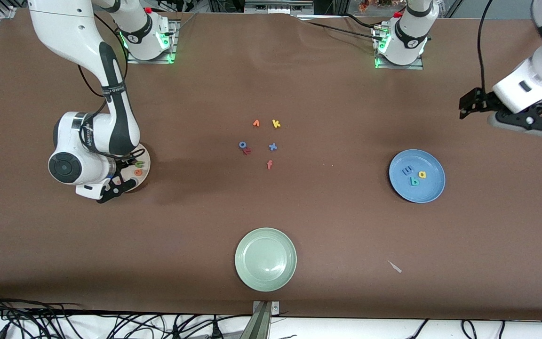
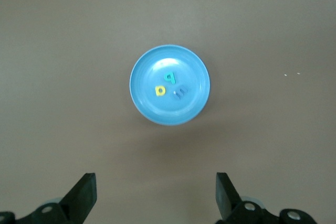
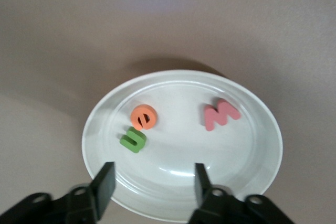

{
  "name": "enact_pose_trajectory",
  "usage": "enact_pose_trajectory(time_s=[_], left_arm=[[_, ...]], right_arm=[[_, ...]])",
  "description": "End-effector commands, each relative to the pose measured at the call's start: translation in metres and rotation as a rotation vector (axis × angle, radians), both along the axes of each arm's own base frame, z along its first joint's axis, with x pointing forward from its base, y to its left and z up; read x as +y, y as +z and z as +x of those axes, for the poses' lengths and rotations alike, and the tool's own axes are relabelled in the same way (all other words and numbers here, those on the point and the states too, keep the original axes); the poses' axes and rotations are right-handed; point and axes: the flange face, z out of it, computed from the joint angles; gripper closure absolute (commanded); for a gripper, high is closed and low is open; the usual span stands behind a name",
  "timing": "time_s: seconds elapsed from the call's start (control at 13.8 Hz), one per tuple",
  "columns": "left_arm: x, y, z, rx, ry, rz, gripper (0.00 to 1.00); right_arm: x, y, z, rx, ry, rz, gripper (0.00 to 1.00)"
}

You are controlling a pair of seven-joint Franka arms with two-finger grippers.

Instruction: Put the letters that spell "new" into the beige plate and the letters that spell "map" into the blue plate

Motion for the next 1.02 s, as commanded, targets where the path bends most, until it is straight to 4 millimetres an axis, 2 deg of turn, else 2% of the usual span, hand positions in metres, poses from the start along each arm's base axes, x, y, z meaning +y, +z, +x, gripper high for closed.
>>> enact_pose_trajectory(time_s=[0.0, 0.15, 0.36, 0.65, 0.94], left_arm=[[-0.002, 0.041, -0.001, 0.025, 0.059, 0.025, 0.00], [-0.003, 0.058, -0.002, -0.001, 0.157, 0.022, 0.00], [-0.002, 0.058, 0.005, -0.030, 0.193, -0.056, 0.00], [-0.002, 0.058, 0.013, -0.079, 0.191, -0.062, 0.00], [-0.002, 0.057, 0.013, -0.076, 0.193, -0.062, 0.00]], right_arm=[[0.024, 0.025, 0.007, -0.018, -0.083, -0.010, 0.00], [0.042, 0.055, 0.014, 0.020, -0.201, -0.052, 0.00], [0.064, 0.096, 0.016, 0.027, -0.311, -0.089, 0.00], [0.070, 0.148, 0.007, -0.005, -0.364, -0.067, 0.00], [0.067, 0.197, -0.004, -0.037, -0.356, -0.030, 0.00]])
